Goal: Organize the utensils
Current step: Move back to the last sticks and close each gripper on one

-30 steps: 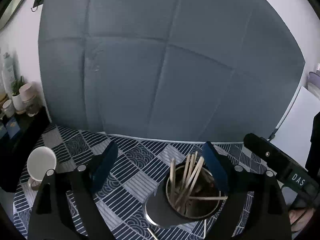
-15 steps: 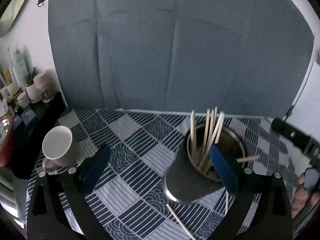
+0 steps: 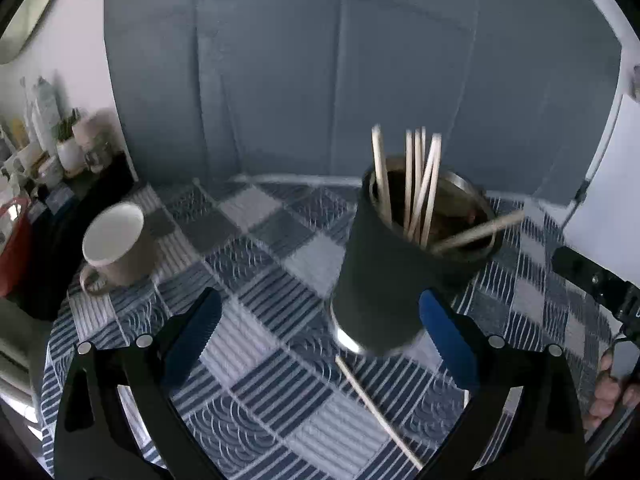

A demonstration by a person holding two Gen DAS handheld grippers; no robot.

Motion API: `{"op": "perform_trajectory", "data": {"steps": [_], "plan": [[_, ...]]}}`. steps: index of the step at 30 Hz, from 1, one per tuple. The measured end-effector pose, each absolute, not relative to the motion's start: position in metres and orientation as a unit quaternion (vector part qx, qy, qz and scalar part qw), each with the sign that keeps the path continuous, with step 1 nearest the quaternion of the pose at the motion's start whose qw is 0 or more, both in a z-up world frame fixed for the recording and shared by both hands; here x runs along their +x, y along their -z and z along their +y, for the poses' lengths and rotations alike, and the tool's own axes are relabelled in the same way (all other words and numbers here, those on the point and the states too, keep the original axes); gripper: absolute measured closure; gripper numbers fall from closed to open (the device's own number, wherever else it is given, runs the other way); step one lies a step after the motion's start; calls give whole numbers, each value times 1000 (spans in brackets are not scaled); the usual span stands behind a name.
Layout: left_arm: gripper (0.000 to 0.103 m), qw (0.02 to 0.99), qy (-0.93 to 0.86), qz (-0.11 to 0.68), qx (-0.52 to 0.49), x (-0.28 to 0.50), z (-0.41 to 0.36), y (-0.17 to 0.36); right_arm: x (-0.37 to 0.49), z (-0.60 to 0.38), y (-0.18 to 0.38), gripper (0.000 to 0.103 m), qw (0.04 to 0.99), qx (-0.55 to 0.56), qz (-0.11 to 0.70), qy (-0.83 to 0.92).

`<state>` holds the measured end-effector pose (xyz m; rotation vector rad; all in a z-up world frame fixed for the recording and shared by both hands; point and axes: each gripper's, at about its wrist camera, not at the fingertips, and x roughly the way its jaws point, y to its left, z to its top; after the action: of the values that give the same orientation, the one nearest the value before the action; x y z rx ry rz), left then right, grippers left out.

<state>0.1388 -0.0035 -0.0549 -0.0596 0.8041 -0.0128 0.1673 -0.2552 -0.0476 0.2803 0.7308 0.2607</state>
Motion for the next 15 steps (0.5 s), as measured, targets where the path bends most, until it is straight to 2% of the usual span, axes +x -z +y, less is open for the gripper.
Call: {"op": "perform_trajectory", "data": {"steps": [15], "plan": [[6, 871, 20, 490, 15, 131, -34, 128, 159, -236, 125, 17, 873, 51, 479, -74]]}}
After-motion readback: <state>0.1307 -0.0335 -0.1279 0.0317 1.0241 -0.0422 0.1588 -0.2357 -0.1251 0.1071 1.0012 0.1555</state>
